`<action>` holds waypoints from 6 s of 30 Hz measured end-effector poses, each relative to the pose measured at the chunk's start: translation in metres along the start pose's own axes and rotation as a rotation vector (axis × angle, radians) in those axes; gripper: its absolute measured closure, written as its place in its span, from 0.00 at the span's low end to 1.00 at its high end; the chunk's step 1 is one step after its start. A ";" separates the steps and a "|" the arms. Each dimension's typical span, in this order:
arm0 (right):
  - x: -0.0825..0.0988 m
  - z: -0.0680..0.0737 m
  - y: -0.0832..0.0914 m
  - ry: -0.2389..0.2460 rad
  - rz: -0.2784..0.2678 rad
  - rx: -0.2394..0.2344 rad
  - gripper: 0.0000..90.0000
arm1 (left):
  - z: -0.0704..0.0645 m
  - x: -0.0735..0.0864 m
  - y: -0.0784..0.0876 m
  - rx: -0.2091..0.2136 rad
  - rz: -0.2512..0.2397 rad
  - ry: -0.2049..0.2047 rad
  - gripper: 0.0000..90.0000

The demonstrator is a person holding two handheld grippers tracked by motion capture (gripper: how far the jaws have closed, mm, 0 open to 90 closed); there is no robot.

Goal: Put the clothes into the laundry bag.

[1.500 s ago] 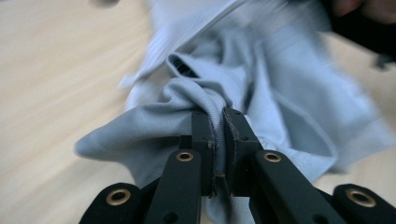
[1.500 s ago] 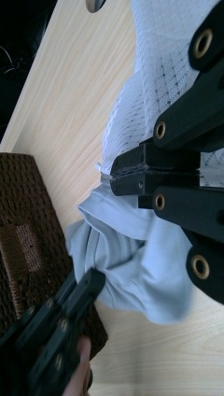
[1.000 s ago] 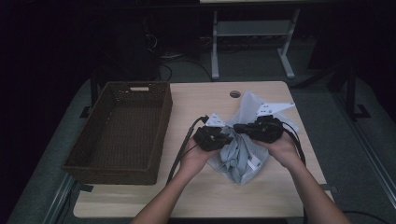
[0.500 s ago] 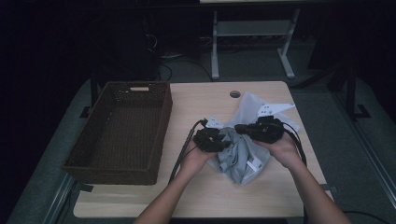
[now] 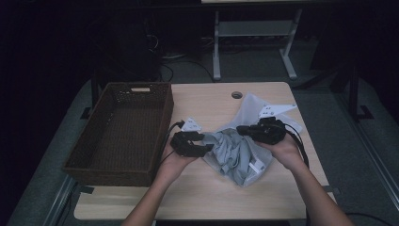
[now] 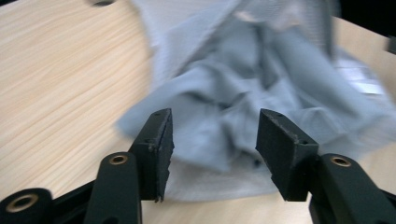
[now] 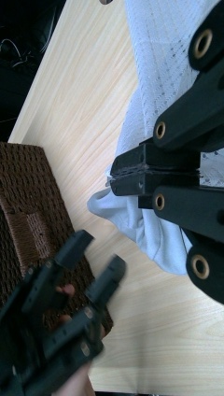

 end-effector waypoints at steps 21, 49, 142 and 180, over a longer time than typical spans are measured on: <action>0.004 -0.001 -0.004 0.006 0.013 -0.001 0.98 | 0.016 0.007 -0.027 0.081 -0.048 0.011 0.97; -0.005 0.000 0.011 -0.001 -0.031 -0.004 0.99 | -0.012 -0.033 -0.089 0.030 -0.077 -0.019 0.82; 0.004 0.005 -0.002 -0.016 0.013 -0.019 0.98 | -0.071 -0.002 -0.065 0.216 -0.053 -0.129 0.59; -0.002 0.009 0.005 -0.023 -0.023 -0.021 0.98 | -0.040 -0.015 -0.130 0.032 -0.167 -0.058 0.96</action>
Point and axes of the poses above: each handheld gripper's, and its own axes: y roughly backward along the jaws, x roughly out of its underside, z roughly to its left, the point moved 6 cm from there along -y, roughly forward along the jaws, and after that the axes turned 10 degrees about x, right-handed, at the moved point
